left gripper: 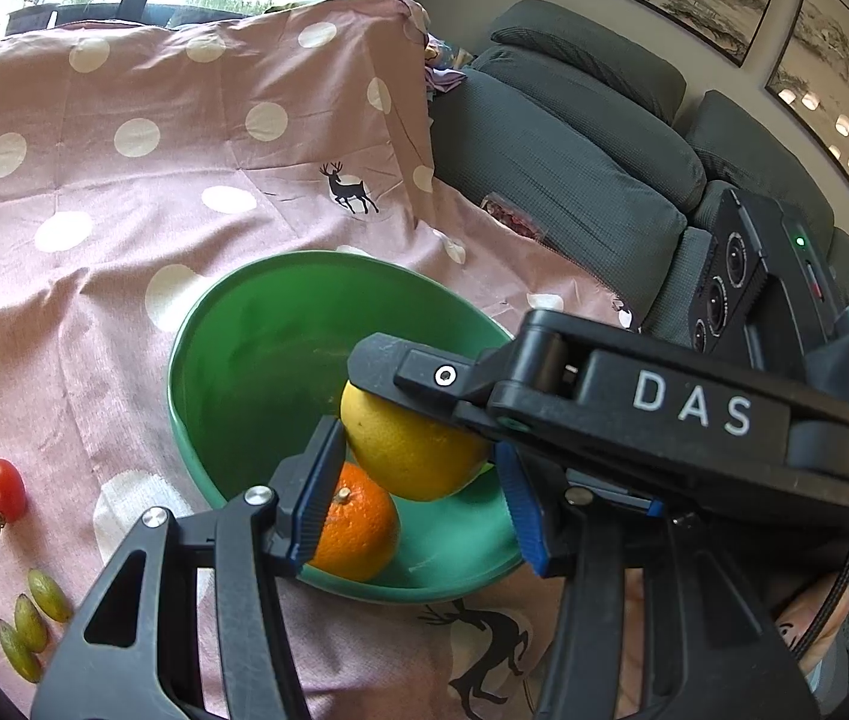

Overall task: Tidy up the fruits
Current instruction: 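Lower the lemon into the bowl and open the right gripper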

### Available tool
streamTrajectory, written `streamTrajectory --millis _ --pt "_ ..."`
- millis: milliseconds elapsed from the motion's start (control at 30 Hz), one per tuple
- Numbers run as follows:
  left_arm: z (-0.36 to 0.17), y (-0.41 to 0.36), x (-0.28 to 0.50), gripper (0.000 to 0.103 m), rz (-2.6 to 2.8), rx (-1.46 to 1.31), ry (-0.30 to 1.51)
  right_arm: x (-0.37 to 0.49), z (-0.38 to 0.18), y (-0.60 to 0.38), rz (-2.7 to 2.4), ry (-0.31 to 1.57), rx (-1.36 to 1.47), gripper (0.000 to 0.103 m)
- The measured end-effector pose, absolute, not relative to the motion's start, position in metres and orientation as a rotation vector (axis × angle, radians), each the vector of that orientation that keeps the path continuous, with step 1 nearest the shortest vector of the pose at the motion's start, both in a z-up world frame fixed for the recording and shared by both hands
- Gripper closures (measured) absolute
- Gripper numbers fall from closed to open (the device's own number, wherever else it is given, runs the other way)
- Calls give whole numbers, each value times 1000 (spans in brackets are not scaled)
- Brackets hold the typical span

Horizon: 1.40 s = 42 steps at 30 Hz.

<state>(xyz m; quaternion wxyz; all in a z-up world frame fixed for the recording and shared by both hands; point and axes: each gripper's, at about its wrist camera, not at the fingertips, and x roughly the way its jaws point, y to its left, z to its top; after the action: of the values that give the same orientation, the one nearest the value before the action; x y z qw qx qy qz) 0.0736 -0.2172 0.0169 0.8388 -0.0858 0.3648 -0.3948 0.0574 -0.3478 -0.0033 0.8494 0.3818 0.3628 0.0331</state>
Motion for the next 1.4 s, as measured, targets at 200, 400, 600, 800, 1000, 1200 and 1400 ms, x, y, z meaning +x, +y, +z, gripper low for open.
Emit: streamTrajectory --millis 200,400,600,800,1000,1200,1400 --pt "13 -215 76 53 -834 -195 781 59 -4 -346 66 775 797 45" --pt "11 -212 76 53 -831 -203 787 61 -4 -345 63 781 792 45" --pt "11 -211 74 53 -812 -190 778 62 -6 -340 38 795 775 45" --pt "9 -208 76 53 -809 -197 789 65 -7 -339 20 803 758 45" --pt "8 -208 77 54 -810 -203 790 65 -7 -338 18 804 757 45" --pt "8 -207 78 53 -808 -211 794 66 -9 -340 16 803 760 45" --pt "7 -207 78 53 -800 -211 794 66 -9 -341 11 799 764 46"
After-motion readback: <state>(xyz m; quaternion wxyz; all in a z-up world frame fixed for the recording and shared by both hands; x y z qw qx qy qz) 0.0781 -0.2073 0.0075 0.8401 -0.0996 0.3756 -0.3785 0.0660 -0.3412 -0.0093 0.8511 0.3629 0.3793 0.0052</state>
